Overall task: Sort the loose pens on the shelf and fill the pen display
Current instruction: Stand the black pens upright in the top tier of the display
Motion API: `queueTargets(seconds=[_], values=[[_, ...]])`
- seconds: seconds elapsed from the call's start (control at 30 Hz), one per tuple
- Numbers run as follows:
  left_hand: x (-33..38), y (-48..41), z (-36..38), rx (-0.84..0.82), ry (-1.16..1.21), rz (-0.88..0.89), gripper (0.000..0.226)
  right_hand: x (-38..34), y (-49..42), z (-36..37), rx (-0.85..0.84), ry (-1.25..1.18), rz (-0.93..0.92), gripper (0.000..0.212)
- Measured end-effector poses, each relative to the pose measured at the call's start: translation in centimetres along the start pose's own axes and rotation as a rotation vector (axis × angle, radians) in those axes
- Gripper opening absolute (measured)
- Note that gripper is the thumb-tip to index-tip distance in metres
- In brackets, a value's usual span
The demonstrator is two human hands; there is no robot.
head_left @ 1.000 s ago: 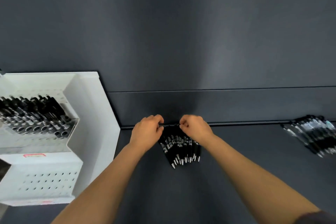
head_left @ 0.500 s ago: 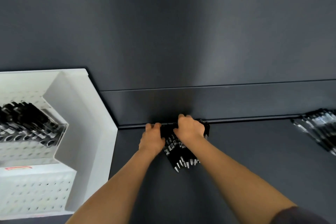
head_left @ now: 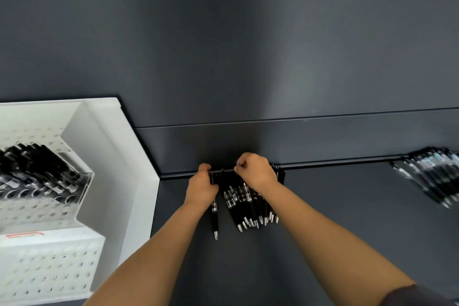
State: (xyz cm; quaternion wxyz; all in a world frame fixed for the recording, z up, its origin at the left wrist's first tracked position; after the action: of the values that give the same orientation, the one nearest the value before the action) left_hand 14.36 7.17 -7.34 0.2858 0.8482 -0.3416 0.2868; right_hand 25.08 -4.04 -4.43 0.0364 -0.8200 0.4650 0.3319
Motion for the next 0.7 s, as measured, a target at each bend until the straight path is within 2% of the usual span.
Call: queueTargets(seconds=[0.23, 0.47, 0.7], values=[[3.8, 1.9, -4.5, 0.141, 0.18, 0.162, 0.008, -3.1, 1.4, -3.0, 0.003, -0.155, -0.17, 0.011], [6.6, 6.1, -9.5, 0.289, 0.325, 0.294, 0.007, -8.8, 4.8, -6.2, 0.029, -0.386, -0.36, 0.014], [6.4, 11.0, -16.6, 0.508, 0.349, 0.372, 0.019, -15.7, 7.4, -5.3, -0.129, -0.638, -0.48, 0.022]])
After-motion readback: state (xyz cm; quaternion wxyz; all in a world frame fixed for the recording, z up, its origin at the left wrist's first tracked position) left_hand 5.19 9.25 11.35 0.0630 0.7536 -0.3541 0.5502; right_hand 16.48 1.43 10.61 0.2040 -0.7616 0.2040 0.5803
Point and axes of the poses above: each hand's wrist, its own y-axis away from the middle knuckle, its own z-axis out of the palm, x = y × z, the point moved 10 cm from there along -y, towards the middle knuckle, and after that the axes turned 2 degrees about -x, right-handed, at the moved point
